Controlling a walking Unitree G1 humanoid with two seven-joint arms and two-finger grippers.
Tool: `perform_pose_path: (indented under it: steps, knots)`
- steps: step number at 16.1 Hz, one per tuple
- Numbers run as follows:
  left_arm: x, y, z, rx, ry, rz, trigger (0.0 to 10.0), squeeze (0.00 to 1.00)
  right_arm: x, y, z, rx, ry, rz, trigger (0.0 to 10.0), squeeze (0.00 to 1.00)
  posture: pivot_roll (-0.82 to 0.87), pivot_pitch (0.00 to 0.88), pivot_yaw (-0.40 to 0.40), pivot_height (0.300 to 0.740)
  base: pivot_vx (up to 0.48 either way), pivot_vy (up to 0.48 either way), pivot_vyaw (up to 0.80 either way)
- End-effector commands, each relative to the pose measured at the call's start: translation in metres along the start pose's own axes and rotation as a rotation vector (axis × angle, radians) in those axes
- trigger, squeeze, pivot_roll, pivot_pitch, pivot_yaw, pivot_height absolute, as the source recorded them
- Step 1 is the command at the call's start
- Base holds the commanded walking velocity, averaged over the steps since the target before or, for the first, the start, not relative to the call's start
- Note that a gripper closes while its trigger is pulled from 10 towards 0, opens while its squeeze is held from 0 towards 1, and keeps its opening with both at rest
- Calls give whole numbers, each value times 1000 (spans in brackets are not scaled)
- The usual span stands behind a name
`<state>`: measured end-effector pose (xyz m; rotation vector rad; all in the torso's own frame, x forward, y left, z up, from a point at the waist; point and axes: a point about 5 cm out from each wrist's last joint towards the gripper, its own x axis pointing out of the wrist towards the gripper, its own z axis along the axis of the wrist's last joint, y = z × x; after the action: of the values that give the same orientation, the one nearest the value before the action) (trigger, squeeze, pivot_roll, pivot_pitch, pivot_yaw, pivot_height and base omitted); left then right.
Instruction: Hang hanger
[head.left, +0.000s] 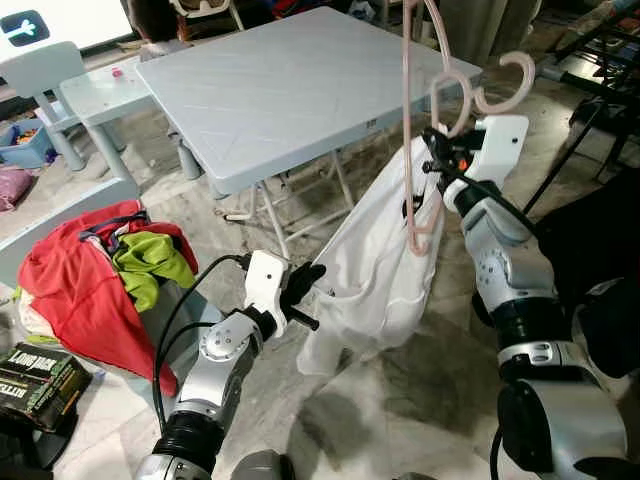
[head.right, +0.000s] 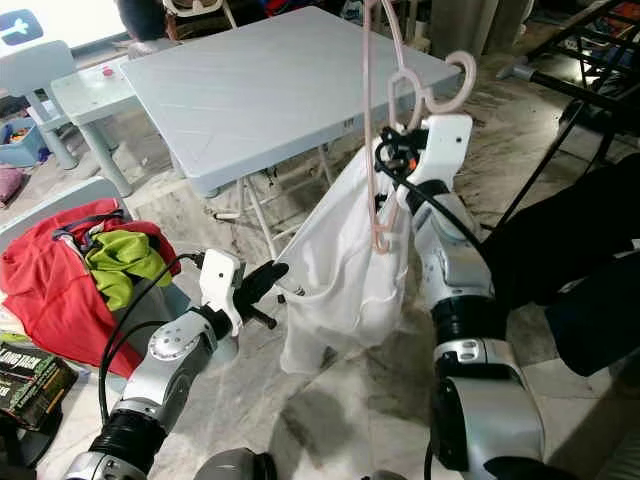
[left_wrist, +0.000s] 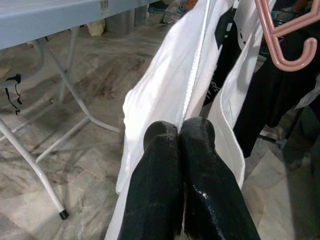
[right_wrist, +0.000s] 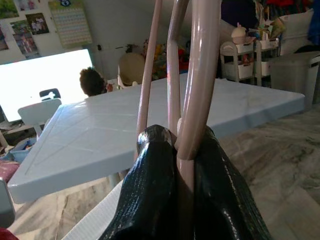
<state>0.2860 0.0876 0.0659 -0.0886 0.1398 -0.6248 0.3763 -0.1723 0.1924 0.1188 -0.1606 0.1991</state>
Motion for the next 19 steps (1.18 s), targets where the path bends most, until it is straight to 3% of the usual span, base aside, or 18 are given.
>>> perform_pose_path:
  steps: [1,3,5,7,8,9,10,11,14,15,17,19]
  knots:
    - [-13,12,-18,-8,80,74,0,0,1,-9,36,-43,-161,-30,10000,0,-86,0,53,740,0,0,0]
    - [-15,18,-12,7,51,124,0,0,-5,-1,27,-53,-111,91,10000,0,-80,0,46,740,0,0,0]
    - [-20,30,-8,23,26,192,0,0,-23,7,3,-187,-4,265,10000,0,-78,0,42,740,0,0,0]
    - [-25,40,-13,45,66,254,0,0,-36,9,-2,43,16,319,10000,0,-80,0,44,740,0,0,0]
    - [-27,44,-14,61,72,275,0,0,-44,16,-5,99,58,432,10000,0,-82,0,47,740,0,0,0]
    - [-26,48,-10,74,58,301,0,0,-63,23,-12,19,127,622,10000,0,-81,0,50,740,0,0,0]
    - [-26,50,-8,78,50,309,0,0,-71,24,-16,-23,159,686,10000,0,-81,0,50,740,0,0,0]
    - [-27,55,-8,88,57,316,0,0,-71,12,-13,-64,161,660,10000,0,-81,0,49,740,0,0,0]
    - [-44,67,-24,101,128,376,0,0,-45,-30,30,-47,9,418,10000,0,-87,0,48,740,0,0,0]
    - [-48,68,-28,96,141,389,0,0,-41,-36,41,-53,-25,373,10000,0,-80,0,46,740,0,0,0]
    - [-47,66,-29,95,150,375,0,0,-39,-37,39,-73,-16,364,10000,0,-78,0,43,740,0,0,0]
    - [-42,62,-25,93,140,332,0,0,-44,-24,22,-155,59,450,10000,0,-71,0,39,740,0,0,0]
